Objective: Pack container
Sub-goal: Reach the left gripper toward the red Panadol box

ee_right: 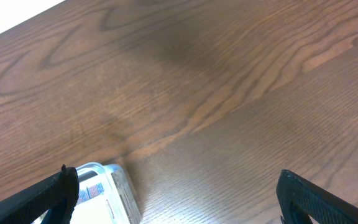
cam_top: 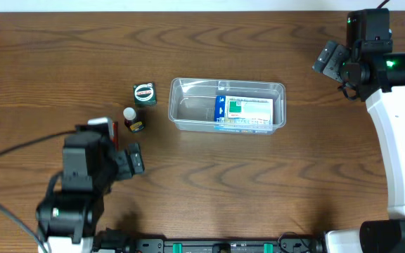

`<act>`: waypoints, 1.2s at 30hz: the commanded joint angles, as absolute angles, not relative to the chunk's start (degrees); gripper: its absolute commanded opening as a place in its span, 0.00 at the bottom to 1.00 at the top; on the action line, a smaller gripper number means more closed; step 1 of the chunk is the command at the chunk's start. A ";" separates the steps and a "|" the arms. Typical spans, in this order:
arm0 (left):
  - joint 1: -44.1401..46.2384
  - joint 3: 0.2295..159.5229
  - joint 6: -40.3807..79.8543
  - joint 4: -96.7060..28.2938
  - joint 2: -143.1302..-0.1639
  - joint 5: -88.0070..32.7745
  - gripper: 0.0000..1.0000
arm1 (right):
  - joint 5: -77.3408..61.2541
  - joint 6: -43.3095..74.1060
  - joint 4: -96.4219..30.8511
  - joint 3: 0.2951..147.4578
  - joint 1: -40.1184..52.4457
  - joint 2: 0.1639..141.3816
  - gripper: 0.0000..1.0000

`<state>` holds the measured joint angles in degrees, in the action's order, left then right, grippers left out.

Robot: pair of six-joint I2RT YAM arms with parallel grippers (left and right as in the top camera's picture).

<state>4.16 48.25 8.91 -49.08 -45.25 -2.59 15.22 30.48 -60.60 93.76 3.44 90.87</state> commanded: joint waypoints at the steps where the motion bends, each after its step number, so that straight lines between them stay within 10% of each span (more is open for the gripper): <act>1: 3.92 49.43 7.11 -49.69 -47.81 0.62 0.98 | 16.08 29.69 -60.69 93.97 3.18 90.65 0.99; 36: -13.63 49.10 -8.62 -32.71 -85.58 -0.91 0.98 | 16.08 29.67 -60.69 93.97 3.18 90.65 0.99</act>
